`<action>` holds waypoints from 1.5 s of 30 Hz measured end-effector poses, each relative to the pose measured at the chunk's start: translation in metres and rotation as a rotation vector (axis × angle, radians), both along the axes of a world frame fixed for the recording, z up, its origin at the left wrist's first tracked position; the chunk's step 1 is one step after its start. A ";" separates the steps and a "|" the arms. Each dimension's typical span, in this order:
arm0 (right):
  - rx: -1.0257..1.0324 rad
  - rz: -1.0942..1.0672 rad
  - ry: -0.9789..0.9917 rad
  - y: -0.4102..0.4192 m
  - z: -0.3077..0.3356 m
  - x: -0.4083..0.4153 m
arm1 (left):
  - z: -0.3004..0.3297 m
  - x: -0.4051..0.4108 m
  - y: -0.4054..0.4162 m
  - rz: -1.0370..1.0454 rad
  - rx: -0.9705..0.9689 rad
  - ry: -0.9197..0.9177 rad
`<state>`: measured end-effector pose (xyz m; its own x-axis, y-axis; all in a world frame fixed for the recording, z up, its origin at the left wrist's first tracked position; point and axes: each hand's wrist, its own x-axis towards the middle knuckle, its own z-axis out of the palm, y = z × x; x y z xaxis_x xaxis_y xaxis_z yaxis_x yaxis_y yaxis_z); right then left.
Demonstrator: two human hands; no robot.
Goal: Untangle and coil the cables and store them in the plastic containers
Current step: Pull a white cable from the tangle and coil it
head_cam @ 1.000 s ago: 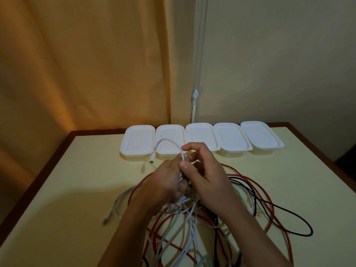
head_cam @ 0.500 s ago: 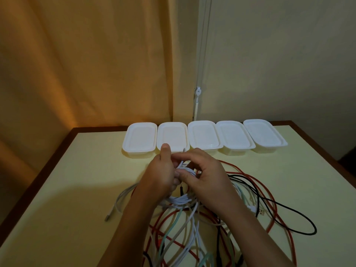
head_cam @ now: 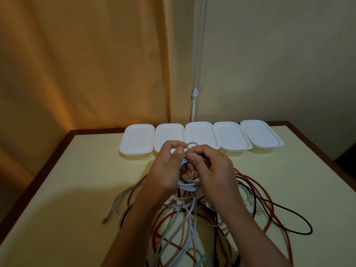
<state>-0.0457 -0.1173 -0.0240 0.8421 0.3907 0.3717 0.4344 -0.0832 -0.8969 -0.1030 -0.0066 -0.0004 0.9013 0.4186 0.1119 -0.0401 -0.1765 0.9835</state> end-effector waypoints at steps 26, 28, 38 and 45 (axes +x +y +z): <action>-0.174 -0.338 -0.316 -0.001 -0.006 0.006 | -0.023 0.008 0.004 0.097 0.192 0.130; -0.131 -0.248 -0.273 -0.003 -0.005 0.004 | -0.024 0.007 0.005 0.070 0.144 0.126; -0.094 -0.110 -0.026 -0.008 0.007 0.000 | -0.016 0.008 0.008 0.029 -0.296 0.105; -0.277 -0.082 -0.085 -0.010 0.000 0.005 | -0.023 0.003 0.016 -0.060 0.037 0.058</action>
<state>-0.0411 -0.1273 -0.0242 0.8456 0.4190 0.3307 0.4885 -0.3576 -0.7959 -0.1001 0.0095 -0.0237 0.9299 0.3604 0.0732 0.0051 -0.2116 0.9773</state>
